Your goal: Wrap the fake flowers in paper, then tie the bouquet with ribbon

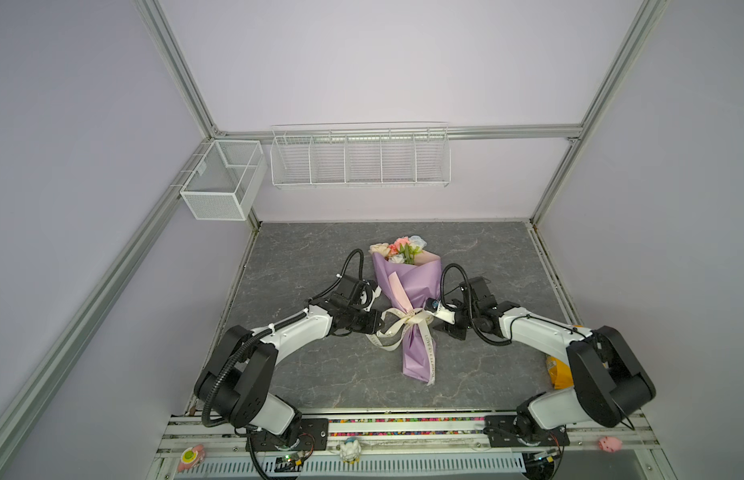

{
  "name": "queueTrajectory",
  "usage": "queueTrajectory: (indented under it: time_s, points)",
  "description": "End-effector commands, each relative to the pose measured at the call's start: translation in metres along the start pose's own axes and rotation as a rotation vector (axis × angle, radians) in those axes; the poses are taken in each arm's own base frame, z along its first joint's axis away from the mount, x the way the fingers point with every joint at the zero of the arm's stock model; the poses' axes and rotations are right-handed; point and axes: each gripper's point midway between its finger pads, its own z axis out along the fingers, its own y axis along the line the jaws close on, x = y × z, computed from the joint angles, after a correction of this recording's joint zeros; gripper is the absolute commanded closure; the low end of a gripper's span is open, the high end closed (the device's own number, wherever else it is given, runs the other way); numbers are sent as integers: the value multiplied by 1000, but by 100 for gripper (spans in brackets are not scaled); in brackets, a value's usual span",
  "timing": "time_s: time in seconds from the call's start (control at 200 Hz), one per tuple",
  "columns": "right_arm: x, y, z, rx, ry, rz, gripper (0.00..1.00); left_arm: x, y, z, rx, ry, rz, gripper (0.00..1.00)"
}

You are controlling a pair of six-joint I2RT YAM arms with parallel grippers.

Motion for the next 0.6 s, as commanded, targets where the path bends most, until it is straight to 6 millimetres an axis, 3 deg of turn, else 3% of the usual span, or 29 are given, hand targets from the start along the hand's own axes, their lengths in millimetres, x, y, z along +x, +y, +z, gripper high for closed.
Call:
queueTrajectory:
  time_s: [0.0, 0.34, 0.595]
  points:
    - [-17, -12, 3, 19, -62, -107, 59, -9, -3, -1, 7, -4, 16, 100]
    - [-20, -19, 14, 11, -63, -112, 71, -9, -2, -1, 3, 0, 16, 100]
    - [-1, -30, 11, 82, 47, -67, 93, -6, -2, -1, 5, -2, 13, 100]
